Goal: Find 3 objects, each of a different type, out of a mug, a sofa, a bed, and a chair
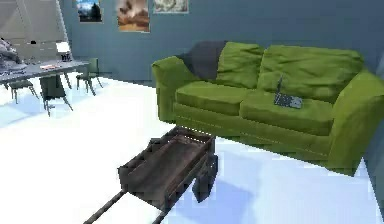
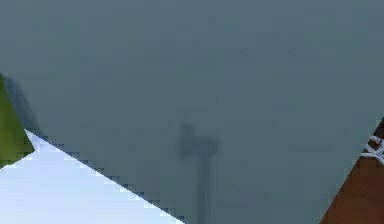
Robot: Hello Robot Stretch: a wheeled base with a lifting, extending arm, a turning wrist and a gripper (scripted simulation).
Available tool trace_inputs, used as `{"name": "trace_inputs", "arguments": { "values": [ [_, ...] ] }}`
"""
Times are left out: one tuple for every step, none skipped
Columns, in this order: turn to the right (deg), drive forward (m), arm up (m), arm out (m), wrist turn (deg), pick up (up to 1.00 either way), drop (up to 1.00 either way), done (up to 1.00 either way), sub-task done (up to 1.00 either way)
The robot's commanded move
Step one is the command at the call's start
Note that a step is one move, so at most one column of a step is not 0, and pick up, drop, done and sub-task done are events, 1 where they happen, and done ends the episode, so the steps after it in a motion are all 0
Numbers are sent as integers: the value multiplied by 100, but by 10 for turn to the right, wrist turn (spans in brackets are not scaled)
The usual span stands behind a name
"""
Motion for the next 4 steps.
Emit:
{"name": "trace_inputs", "arguments": {
  "values": [
    [360,0,0,0,0,0,0,0,0],
    [0,100,0,0,0,0,0,0,0],
    [0,45,0,0,0,0,0,0,0],
    [-360,0,0,0,0,0,0,0,0]
  ]
}}
